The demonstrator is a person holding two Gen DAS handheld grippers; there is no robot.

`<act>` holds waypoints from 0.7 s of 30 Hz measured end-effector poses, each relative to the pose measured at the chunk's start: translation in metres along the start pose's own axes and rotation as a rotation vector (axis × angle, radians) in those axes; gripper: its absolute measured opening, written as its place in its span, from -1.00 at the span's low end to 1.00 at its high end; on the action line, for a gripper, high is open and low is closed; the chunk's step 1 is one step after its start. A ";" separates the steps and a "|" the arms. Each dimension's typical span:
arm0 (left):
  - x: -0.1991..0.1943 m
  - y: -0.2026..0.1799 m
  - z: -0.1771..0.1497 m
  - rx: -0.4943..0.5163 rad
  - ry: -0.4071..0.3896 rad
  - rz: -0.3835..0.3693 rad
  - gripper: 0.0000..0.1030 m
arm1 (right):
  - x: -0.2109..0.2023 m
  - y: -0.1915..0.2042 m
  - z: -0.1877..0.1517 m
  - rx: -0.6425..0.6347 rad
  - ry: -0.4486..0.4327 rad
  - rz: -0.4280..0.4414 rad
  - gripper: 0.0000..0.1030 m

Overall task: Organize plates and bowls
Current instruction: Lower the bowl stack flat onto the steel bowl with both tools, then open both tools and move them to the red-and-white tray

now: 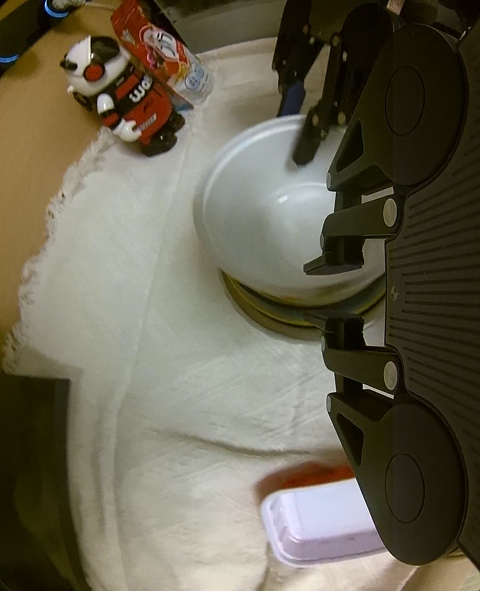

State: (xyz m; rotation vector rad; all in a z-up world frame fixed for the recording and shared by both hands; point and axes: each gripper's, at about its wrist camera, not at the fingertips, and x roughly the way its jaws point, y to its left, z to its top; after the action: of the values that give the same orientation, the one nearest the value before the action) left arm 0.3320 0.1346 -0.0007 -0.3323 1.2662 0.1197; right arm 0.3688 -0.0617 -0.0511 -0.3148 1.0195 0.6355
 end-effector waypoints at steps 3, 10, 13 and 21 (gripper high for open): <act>-0.009 0.007 -0.004 -0.015 -0.025 -0.040 -0.57 | -0.010 0.004 0.003 -0.012 -0.017 -0.019 -0.25; -0.055 0.030 -0.010 -0.037 -0.184 -0.137 -0.57 | -0.046 0.026 0.030 -0.074 -0.155 -0.054 0.18; -0.071 0.051 -0.013 -0.065 -0.251 -0.127 -0.57 | -0.053 0.040 0.045 -0.089 -0.206 -0.089 0.22; -0.096 0.142 -0.025 -0.228 -0.364 0.012 -0.57 | -0.053 0.097 0.074 -0.155 -0.262 -0.071 0.32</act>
State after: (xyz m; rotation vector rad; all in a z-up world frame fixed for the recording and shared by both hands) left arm 0.2417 0.2697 0.0581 -0.4759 0.8947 0.3226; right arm 0.3394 0.0345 0.0358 -0.3905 0.7075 0.6735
